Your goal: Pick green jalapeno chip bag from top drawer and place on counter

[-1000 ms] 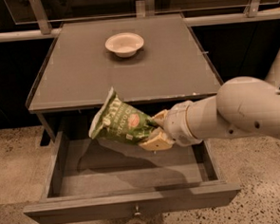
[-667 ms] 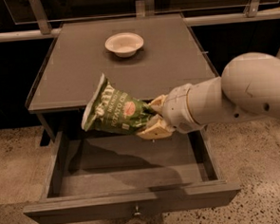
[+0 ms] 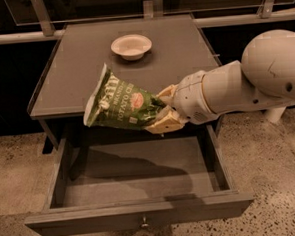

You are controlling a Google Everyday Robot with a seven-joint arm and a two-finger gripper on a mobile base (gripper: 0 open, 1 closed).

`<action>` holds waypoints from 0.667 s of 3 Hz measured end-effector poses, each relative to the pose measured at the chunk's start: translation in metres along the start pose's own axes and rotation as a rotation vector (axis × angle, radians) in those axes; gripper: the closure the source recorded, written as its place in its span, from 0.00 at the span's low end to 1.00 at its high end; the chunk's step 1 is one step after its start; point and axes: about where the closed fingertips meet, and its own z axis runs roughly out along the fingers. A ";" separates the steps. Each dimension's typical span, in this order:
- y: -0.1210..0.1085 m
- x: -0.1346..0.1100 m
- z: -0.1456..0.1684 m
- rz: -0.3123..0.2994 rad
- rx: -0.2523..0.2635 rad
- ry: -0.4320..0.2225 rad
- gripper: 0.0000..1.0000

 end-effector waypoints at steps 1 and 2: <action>-0.002 -0.002 -0.001 -0.007 0.006 -0.001 1.00; -0.024 -0.001 -0.001 -0.030 0.005 -0.017 1.00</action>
Offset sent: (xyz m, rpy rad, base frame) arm 0.0641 -0.0223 0.0181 0.0167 -0.0644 0.0497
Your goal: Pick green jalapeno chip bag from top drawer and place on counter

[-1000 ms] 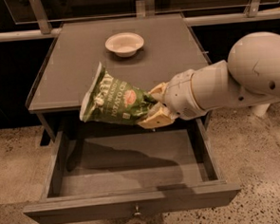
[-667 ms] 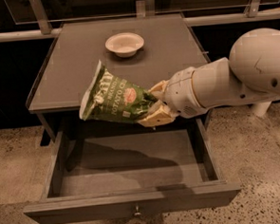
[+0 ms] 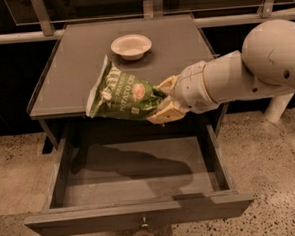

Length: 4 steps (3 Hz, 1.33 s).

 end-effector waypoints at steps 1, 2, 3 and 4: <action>-0.030 0.008 0.000 -0.009 0.016 -0.022 1.00; -0.054 0.018 0.001 -0.004 0.042 -0.020 1.00; -0.073 0.033 0.000 0.023 0.080 0.012 1.00; -0.092 0.050 -0.004 0.066 0.135 0.074 1.00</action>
Offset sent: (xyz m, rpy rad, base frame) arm 0.0830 -0.0461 0.0006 0.0223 -0.0460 -0.0678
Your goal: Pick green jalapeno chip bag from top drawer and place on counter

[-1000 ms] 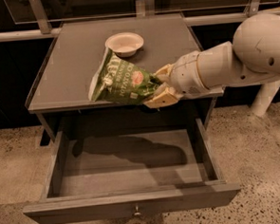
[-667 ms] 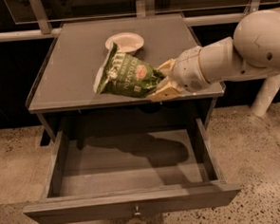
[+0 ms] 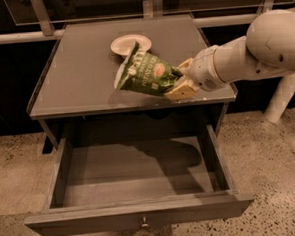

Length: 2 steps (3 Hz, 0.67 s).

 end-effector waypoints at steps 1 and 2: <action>-0.024 0.010 0.000 0.033 0.054 0.056 1.00; -0.040 0.020 0.002 0.064 0.086 0.085 1.00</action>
Offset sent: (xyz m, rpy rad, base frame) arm 0.0534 -0.0455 -0.0058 -0.0545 0.0239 -0.1987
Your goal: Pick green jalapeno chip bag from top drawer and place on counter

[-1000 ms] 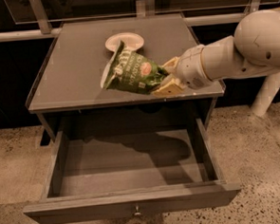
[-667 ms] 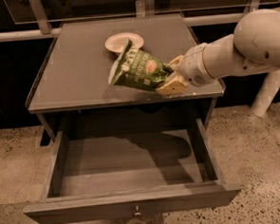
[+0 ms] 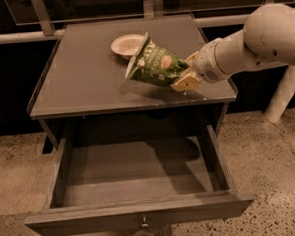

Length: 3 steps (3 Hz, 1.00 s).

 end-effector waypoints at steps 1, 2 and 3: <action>-0.007 0.011 0.009 0.032 0.008 0.012 1.00; -0.007 0.011 0.009 0.033 0.008 0.012 0.81; -0.007 0.011 0.009 0.033 0.008 0.012 0.58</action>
Offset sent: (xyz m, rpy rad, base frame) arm 0.0083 -0.0052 -0.0087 0.0065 0.0144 -0.0257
